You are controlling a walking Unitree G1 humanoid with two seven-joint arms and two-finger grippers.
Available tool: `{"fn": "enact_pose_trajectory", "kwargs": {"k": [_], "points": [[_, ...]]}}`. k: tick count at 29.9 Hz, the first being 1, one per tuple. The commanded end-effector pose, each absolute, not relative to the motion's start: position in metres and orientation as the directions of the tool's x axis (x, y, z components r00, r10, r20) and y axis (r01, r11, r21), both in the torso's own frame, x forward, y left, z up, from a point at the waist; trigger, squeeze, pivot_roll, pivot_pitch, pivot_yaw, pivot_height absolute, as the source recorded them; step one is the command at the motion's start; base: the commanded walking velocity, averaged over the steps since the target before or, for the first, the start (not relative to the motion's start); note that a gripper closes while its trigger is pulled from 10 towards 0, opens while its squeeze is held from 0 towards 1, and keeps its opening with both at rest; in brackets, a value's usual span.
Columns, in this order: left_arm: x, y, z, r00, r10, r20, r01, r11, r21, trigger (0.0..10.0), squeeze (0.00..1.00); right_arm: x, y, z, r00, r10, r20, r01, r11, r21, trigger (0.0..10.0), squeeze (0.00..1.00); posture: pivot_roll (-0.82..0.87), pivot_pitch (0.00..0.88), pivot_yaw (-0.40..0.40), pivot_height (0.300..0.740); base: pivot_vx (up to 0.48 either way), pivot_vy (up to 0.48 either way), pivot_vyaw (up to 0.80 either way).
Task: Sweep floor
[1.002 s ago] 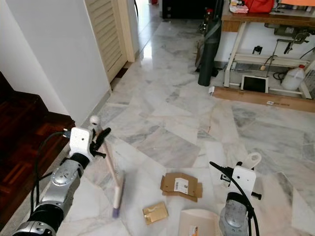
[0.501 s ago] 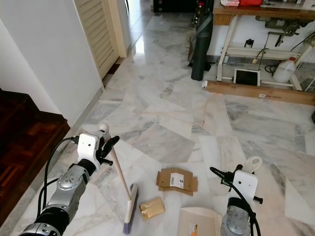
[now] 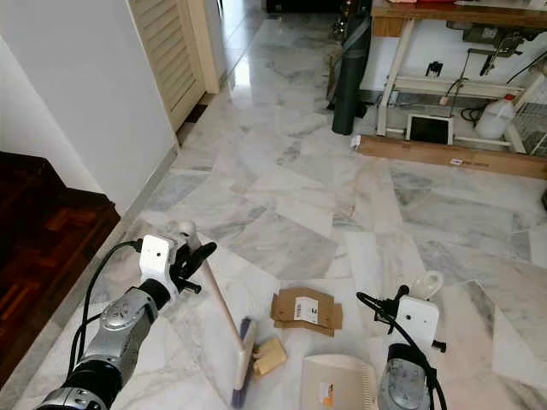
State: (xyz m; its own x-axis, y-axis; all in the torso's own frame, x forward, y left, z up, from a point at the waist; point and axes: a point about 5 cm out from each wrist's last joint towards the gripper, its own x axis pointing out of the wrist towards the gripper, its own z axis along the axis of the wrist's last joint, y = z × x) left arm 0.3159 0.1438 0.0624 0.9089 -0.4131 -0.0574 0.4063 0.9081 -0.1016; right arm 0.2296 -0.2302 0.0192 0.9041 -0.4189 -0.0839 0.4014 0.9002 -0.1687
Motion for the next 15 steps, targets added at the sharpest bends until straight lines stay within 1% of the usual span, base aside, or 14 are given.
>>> {"fn": "enact_pose_trajectory", "kwargs": {"k": [1, 2, 4, 12, 13, 15], "points": [[0.317, 0.144, 0.063, 0.901, -0.43, -0.059, 0.412, 0.891, -0.192, 10.0, 0.0, 0.229, -0.226, 0.016, 0.906, -0.407, -0.114, 0.387, 0.908, -0.16, 10.0, 0.0, -0.03, 0.083, 0.062, 0.74, 0.0, 0.0, 0.0], [0.317, 0.144, 0.063, 0.901, -0.43, -0.059, 0.412, 0.891, -0.192, 10.0, 0.0, 0.229, -0.226, 0.016, 0.906, -0.407, -0.114, 0.387, 0.908, -0.16, 10.0, 0.0, -0.03, 0.083, 0.062, 0.74, 0.0, 0.0, 0.0], [0.319, 0.144, 0.067, 0.895, -0.443, -0.048, 0.42, 0.875, -0.242, 10.0, 0.0, 0.23, -0.226, 0.015, 0.907, -0.405, -0.118, 0.386, 0.909, -0.159, 10.0, 0.0, -0.02, 0.068, 0.064, 0.74, 0.0, 0.0, 0.0], [0.323, 0.145, 0.076, 0.876, -0.482, -0.025, 0.457, 0.846, -0.276, 10.0, 0.0, 0.236, -0.222, 0.014, 0.908, -0.399, -0.128, 0.379, 0.913, -0.154, 10.0, 0.0, -0.01, 0.047, 0.065, 0.74, 0.0, 0.0, 0.0], [0.329, 0.146, 0.086, 0.868, -0.496, 0.005, 0.475, 0.828, -0.299, 10.0, 0.0, 0.242, -0.22, 0.016, 0.911, -0.392, -0.127, 0.374, 0.916, -0.145, 10.0, 0.0, 0.01, 0.034, 0.066, 0.74, 0.0, 0.0, 0.0], [0.33, 0.147, 0.089, 0.867, -0.498, 0.016, 0.478, 0.823, -0.307, 10.0, 0.0, 0.245, -0.219, 0.017, 0.912, -0.39, -0.125, 0.373, 0.917, -0.141, 10.0, 0.0, 0.01, 0.032, 0.067, 0.74, 0.0, 0.0, 0.0]]}}
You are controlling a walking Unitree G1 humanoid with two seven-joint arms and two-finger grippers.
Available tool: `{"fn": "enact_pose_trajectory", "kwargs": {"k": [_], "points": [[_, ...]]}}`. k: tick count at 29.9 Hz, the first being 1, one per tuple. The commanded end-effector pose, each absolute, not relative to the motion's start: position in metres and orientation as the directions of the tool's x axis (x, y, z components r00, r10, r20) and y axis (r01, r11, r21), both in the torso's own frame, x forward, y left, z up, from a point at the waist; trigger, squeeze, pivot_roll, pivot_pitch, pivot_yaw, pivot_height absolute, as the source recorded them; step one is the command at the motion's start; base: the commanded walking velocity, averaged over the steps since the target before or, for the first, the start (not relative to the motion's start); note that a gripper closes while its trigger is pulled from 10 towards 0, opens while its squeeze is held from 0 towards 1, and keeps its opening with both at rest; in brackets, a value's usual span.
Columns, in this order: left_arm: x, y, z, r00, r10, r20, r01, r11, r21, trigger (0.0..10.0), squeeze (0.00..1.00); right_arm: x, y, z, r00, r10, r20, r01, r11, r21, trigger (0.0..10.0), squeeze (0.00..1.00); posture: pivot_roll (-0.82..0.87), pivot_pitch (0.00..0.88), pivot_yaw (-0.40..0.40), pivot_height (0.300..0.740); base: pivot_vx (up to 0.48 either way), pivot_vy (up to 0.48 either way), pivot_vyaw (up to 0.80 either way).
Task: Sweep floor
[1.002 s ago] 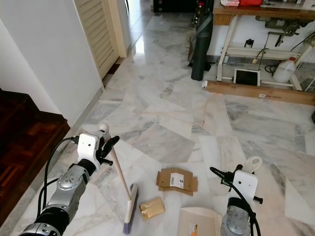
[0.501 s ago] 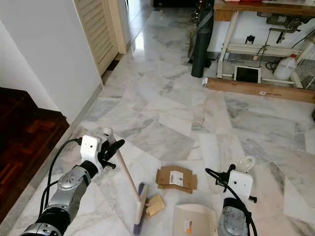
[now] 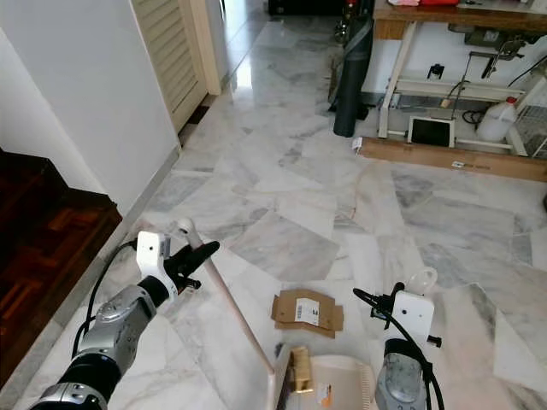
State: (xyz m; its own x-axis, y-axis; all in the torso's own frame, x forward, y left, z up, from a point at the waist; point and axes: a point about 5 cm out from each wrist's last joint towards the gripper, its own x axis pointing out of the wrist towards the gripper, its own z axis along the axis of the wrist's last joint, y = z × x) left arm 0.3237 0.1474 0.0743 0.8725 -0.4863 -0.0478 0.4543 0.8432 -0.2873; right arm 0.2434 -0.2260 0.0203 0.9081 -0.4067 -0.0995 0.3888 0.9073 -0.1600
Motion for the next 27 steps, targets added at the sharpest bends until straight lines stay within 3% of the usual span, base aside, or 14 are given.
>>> {"fn": "enact_pose_trajectory", "kwargs": {"k": [1, 7, 12, 16, 22, 27], "points": [[0.333, 0.147, 0.096, 0.863, -0.504, 0.036, 0.488, 0.812, -0.321, 10.0, 0.0, 0.249, -0.218, 0.018, 0.913, -0.389, -0.125, 0.373, 0.918, -0.134, 10.0, 0.0, 0.02, 0.024, 0.072, 0.74, 0.0, 0.0, 0.0], [0.334, 0.148, 0.107, 0.836, -0.545, 0.06, 0.526, 0.767, -0.366, 10.0, 0.0, 0.258, -0.215, 0.02, 0.91, -0.395, -0.127, 0.382, 0.917, -0.114, 10.0, 0.0, 0.04, 0.003, 0.076, 0.74, 0.0, 0.0, 0.0], [0.336, 0.153, 0.116, 0.843, -0.534, 0.068, 0.523, 0.784, -0.335, 10.0, 0.0, 0.268, -0.214, 0.022, 0.906, -0.402, -0.134, 0.393, 0.915, -0.088, 10.0, 0.0, 0.05, 0.0, 0.085, 0.74, 0.0, 0.0, 0.0], [0.337, 0.168, 0.134, 0.905, -0.401, 0.142, 0.425, 0.872, -0.243, 10.0, 0.0, 0.273, -0.214, 0.023, 0.903, -0.408, -0.132, 0.401, 0.913, -0.082, 10.0, 0.0, 0.05, 0.0, 0.092, 0.74, 0.0, 0.0, 0.0], [0.331, 0.185, 0.151, 0.93, -0.304, 0.205, 0.333, 0.935, -0.121, 10.0, 0.0, 0.273, -0.214, 0.022, 0.902, -0.41, -0.137, 0.403, 0.912, -0.08, 10.0, 0.0, 0.06, 0.0, 0.094, 0.74, 0.0, 0.0, 0.0], [0.323, 0.187, 0.14, 0.93, -0.336, 0.15, 0.344, 0.938, -0.035, 10.0, 0.0, 0.271, -0.217, 0.019, 0.9, -0.411, -0.143, 0.403, 0.911, -0.085, 10.0, 0.0, 0.07, 0.0, 0.094, 0.74, 0.0, 0.0, 0.0]]}}
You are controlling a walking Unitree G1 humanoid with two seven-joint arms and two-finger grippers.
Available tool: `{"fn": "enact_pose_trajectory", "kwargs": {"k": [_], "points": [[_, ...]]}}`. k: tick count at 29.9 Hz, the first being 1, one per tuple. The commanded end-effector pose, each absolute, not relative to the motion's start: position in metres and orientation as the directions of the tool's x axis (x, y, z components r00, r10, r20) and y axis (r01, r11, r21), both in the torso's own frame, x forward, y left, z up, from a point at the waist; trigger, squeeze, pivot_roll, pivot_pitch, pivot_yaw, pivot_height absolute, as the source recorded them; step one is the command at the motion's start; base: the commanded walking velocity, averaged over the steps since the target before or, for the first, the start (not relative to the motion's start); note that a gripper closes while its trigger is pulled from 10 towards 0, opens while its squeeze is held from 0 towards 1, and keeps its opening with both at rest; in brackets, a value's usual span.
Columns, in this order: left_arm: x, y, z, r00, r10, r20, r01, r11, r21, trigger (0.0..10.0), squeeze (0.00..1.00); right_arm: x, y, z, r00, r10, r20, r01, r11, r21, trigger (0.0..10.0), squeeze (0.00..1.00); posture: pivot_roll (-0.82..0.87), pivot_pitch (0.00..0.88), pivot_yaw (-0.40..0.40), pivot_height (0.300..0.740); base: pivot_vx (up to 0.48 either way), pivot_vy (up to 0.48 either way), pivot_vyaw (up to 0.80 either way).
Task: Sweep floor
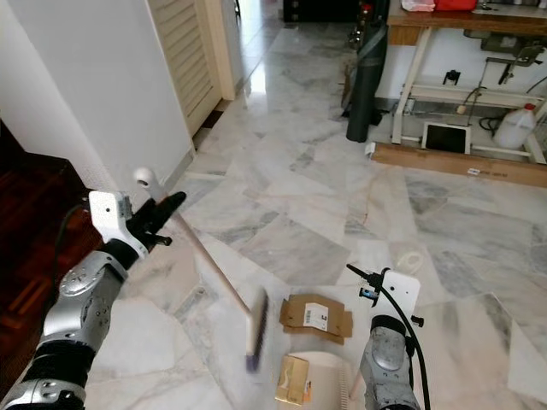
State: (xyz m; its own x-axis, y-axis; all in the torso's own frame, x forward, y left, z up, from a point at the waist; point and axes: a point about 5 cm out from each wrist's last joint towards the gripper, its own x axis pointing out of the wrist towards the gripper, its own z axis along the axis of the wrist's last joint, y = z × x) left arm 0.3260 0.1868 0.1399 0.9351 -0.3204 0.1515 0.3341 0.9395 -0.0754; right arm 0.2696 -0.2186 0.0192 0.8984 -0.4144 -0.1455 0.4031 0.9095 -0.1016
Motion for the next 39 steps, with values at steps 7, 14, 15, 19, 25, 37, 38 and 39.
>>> {"fn": "enact_pose_trajectory", "kwargs": {"k": [7, 14, 15, 19, 25, 37, 38, 39], "points": [[0.32, 0.176, 0.118, 0.927, -0.37, 0.061, 0.371, 0.929, -0.003, 10.0, 0.0, 0.27, -0.22, 0.019, 0.898, -0.417, -0.139, 0.409, 0.909, -0.086, 10.0, 0.0, 0.04, 0.0, 0.097, 0.74, 0.0, 0.0, 0.0], [0.315, 0.156, 0.089, 0.893, -0.444, -0.069, 0.442, 0.896, -0.042, 10.0, 0.0, 0.265, -0.226, 0.018, 0.897, -0.422, -0.131, 0.412, 0.906, -0.094, 10.0, 0.0, 0.02, 0.0, 0.089, 0.74, 0.0, 0.0, 0.0], [0.315, 0.154, 0.087, 0.889, -0.451, -0.074, 0.449, 0.892, -0.049, 10.0, 0.0, 0.264, -0.226, 0.018, 0.897, -0.422, -0.131, 0.412, 0.906, -0.094, 10.0, 0.0, 0.02, 0.0, 0.089, 0.74, 0.0, 0.0, 0.0], [0.317, 0.15, 0.082, 0.894, -0.442, -0.078, 0.433, 0.895, -0.112, 10.0, 0.0, 0.263, -0.227, 0.018, 0.898, -0.422, -0.125, 0.412, 0.906, -0.097, 10.0, 0.0, 0.0, 0.0, 0.089, 0.74, 0.0, 0.0, 0.0], [0.322, 0.142, 0.081, 0.895, -0.442, -0.062, 0.423, 0.884, -0.198, 10.0, 0.0, 0.261, -0.229, 0.02, 0.901, -0.418, -0.112, 0.41, 0.908, -0.093, 10.0, 0.0, -0.02, 0.013, 0.084, 0.74, 0.0, 0.0, 0.0], [0.335, 0.135, 0.096, 0.89, -0.456, 0.019, 0.426, 0.816, -0.39, 10.0, 0.0, 0.27, -0.227, 0.027, 0.912, -0.398, -0.105, 0.391, 0.917, -0.075, 10.0, 0.0, -0.01, 0.0, 0.08, 0.74, 0.0, 0.0, 0.0], [0.337, 0.139, 0.1, 0.899, -0.437, 0.037, 0.414, 0.818, -0.4, 10.0, 0.0, 0.272, -0.226, 0.028, 0.913, -0.395, -0.103, 0.389, 0.918, -0.071, 10.0, 0.0, -0.01, 0.0, 0.081, 0.74, 0.0, 0.0, 0.0], [0.337, 0.139, 0.1, 0.899, -0.437, 0.037, 0.414, 0.818, -0.4, 10.0, 0.0, 0.272, -0.226, 0.028, 0.913, -0.395, -0.103, 0.389, 0.918, -0.071, 10.0, 0.0, -0.01, 0.0, 0.081, 0.74, 0.0, 0.0, 0.0]]}}
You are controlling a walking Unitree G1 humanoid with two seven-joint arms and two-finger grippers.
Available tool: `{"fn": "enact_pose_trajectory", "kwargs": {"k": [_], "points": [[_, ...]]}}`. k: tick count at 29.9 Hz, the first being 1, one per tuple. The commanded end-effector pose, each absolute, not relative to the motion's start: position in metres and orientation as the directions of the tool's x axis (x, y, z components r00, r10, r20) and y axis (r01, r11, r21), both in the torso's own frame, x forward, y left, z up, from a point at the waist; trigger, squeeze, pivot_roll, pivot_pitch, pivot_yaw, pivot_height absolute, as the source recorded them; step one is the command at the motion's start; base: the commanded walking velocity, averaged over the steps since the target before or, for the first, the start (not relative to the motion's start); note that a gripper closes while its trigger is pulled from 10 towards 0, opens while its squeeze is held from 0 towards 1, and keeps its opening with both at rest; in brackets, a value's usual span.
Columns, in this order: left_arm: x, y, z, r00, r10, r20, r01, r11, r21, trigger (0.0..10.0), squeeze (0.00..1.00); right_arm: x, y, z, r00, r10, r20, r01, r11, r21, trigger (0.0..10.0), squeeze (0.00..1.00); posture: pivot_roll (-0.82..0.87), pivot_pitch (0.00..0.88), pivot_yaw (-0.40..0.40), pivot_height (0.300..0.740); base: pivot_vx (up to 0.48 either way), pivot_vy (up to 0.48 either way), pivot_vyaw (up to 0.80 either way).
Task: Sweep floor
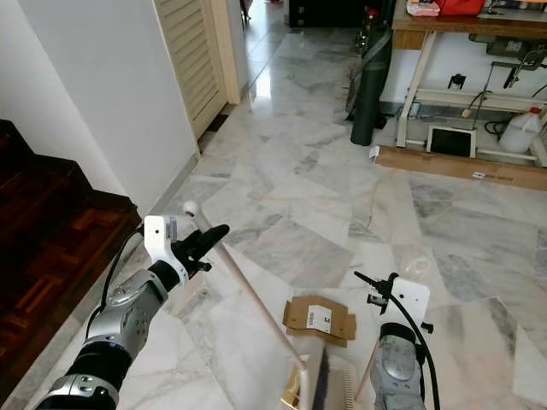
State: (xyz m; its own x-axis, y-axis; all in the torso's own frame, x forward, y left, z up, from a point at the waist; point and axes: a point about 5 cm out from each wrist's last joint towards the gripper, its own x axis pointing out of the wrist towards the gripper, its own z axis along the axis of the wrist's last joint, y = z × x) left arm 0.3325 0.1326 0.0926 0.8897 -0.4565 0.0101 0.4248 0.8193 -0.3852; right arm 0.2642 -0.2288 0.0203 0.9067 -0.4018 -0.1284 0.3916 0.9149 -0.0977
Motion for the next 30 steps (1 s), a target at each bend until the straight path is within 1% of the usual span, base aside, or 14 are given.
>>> {"fn": "enact_pose_trajectory", "kwargs": {"k": [1, 2, 4, 7, 9, 10, 16, 19, 20, 21, 26, 30], "points": [[0.339, 0.145, 0.108, 0.91, -0.409, 0.067, 0.401, 0.827, -0.395, 10.0, 0.0, 0.275, -0.225, 0.03, 0.914, -0.392, -0.101, 0.387, 0.92, -0.066, 10.0, 0.0, 0.0, 0.0, 0.083, 0.74, 0.0, 0.0, 0.0], [0.339, 0.145, 0.108, 0.91, -0.409, 0.067, 0.401, 0.827, -0.395, 10.0, 0.0, 0.275, -0.225, 0.03, 0.914, -0.392, -0.101, 0.387, 0.92, -0.066, 10.0, 0.0, 0.0, 0.0, 0.083, 0.74, 0.0, 0.0, 0.0], [0.342, 0.154, 0.124, 0.926, -0.354, 0.128, 0.377, 0.863, -0.336, 10.0, 0.0, 0.281, -0.223, 0.033, 0.916, -0.391, -0.097, 0.387, 0.92, -0.056, 10.0, 0.0, 0.01, 0.0, 0.087, 0.74, 0.0, 0.0, 0.0], [0.344, 0.161, 0.138, 0.935, -0.307, 0.18, 0.346, 0.903, -0.256, 10.0, 0.0, 0.286, -0.222, 0.036, 0.917, -0.387, -0.091, 0.385, 0.922, -0.043, 10.0, 0.0, 0.02, 0.0, 0.092, 0.74, 0.0, 0.0, 0.0], [0.344, 0.17, 0.152, 0.941, -0.242, 0.236, 0.288, 0.94, -0.182, 10.0, 0.0, 0.292, -0.218, 0.041, 0.926, -0.369, -0.075, 0.369, 0.929, -0.02, 10.0, 0.0, 0.03, 0.0, 0.098, 0.74, 0.0, 0.0, 0.0], [0.344, 0.173, 0.155, 0.941, -0.232, 0.248, 0.277, 0.947, -0.165, 10.0, 0.0, 0.293, -0.217, 0.043, 0.929, -0.363, -0.07, 0.363, 0.932, -0.011, 10.0, 0.0, 0.03, 0.0, 0.099, 0.74, 0.0, 0.0, 0.0], [0.342, 0.185, 0.159, 0.948, -0.174, 0.267, 0.208, 0.972, -0.105, 10.0, 0.0, 0.301, -0.21, 0.052, 0.944, -0.327, -0.05, 0.329, 0.943, 0.055, 10.0, 0.0, 0.02, 0.0, 0.107, 0.74, 0.0, 0.0, 0.0], [0.341, 0.19, 0.161, 0.949, -0.152, 0.277, 0.172, 0.984, -0.048, 10.0, 0.0, 0.304, -0.212, 0.057, 0.946, -0.324, -0.03, 0.325, 0.943, 0.072, 10.0, 0.0, 0.02, 0.0, 0.108, 0.74, 0.0, 0.0, 0.0], [0.341, 0.19, 0.161, 0.949, -0.152, 0.277, 0.172, 0.984, -0.048, 10.0, 0.0, 0.304, -0.212, 0.057, 0.946, -0.324, -0.03, 0.325, 0.943, 0.072, 10.0, 0.0, 0.02, 0.0, 0.108, 0.74, 0.0, 0.0, 0.0], [0.34, 0.185, 0.157, 0.947, -0.194, 0.254, 0.201, 0.98, 0.001, 10.0, 0.0, 0.305, -0.214, 0.06, 0.946, -0.324, -0.019, 0.325, 0.943, 0.072, 10.0, 0.0, 0.02, 0.0, 0.105, 0.74, 0.0, 0.0, 0.0], [0.338, 0.164, 0.142, 0.933, -0.315, 0.175, 0.298, 0.947, 0.117, 10.0, 0.0, 0.31, -0.219, 0.067, 0.946, -0.324, 0.003, 0.323, 0.943, 0.076, 10.0, 0.0, 0.01, 0.0, 0.104, 0.74, 0.0, 0.0, 0.0], [0.334, 0.156, 0.13, 0.921, -0.373, 0.112, 0.355, 0.922, 0.154, 10.0, 0.0, 0.312, -0.219, 0.071, 0.948, -0.319, 0.013, 0.317, 0.945, 0.08, 10.0, 0.0, 0.01, 0.0, 0.103, 0.74, 0.0, 0.0, 0.0]]}}
